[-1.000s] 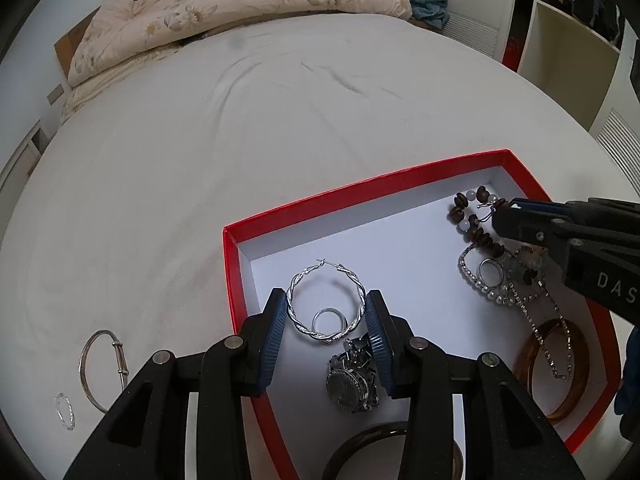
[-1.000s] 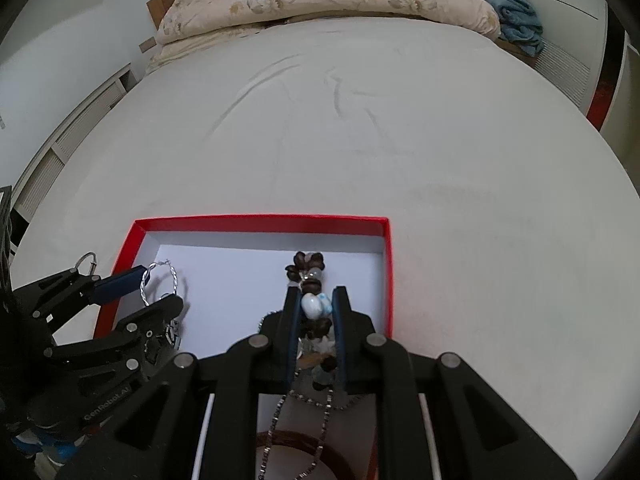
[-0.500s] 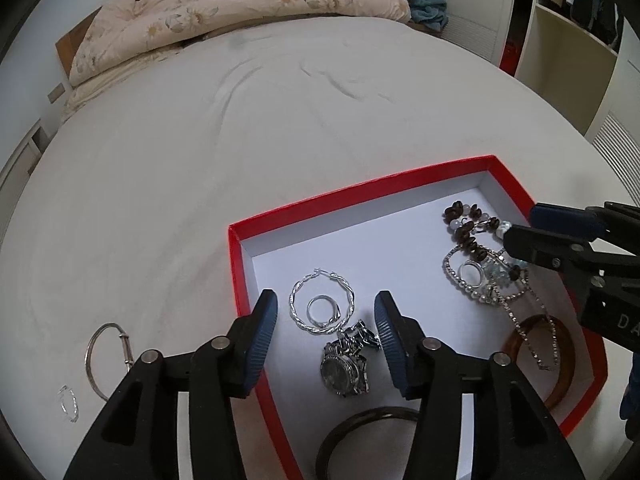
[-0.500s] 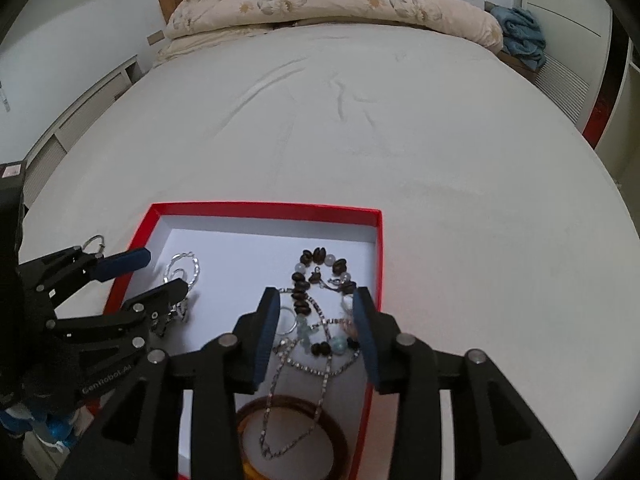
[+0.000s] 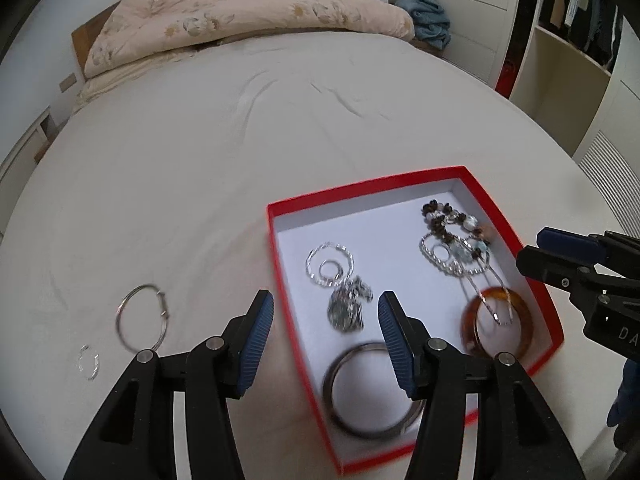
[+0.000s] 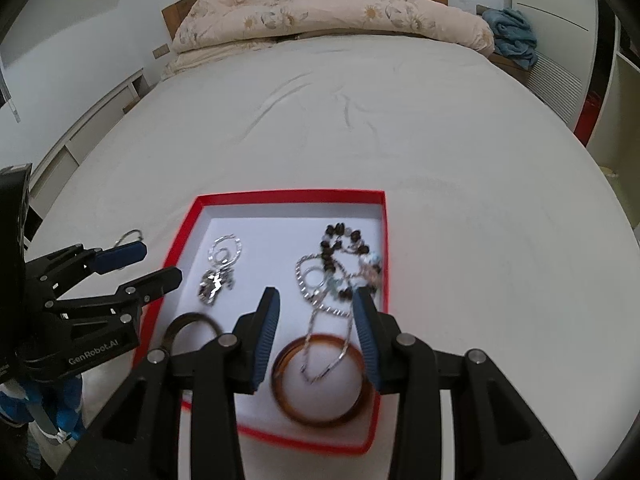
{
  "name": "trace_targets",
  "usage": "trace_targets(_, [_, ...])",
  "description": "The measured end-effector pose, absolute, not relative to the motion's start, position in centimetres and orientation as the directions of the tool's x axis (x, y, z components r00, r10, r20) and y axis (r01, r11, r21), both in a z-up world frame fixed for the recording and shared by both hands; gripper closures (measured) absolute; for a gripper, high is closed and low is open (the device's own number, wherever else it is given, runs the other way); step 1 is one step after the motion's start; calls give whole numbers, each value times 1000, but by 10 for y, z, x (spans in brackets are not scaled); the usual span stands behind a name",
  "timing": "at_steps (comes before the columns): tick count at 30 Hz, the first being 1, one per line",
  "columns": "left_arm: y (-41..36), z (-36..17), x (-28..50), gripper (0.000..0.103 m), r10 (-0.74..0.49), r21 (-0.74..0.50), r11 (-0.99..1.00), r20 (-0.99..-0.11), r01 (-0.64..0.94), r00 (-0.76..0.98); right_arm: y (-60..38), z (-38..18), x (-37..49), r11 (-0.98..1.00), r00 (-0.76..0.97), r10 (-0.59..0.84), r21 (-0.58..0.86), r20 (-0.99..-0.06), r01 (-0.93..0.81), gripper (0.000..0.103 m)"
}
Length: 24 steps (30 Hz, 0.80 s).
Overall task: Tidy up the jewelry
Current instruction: 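Withdraw both grippers from the box toward the silver bangle and hoop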
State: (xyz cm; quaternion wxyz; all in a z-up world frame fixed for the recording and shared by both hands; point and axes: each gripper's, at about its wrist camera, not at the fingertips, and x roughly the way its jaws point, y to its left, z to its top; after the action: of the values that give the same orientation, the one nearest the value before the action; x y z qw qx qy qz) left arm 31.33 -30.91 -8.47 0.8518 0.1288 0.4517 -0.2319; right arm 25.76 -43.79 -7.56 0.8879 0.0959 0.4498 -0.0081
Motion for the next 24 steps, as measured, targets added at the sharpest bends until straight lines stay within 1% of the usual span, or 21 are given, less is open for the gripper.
trace_targets(7, [-279,-69,279,49,-266,17,872,-822,489,503,-417,-64,226,977,597,89,186,-797,103,66])
trace_targets(11, [-259,-63,260,49,-255,17,881,-824,472,506,-404,-60,208,977,592,91,187,-801,103,62])
trace_targets(18, [-226,-56,230,48,-238,5,894,-841,448,486,-385,-52,175,973,587,92,197,-804,117,61])
trace_targets(24, [-199,-44,203,47,-234,5,902,-834,432,499,-366,-46,149,976,573,79,179,-816,120,61])
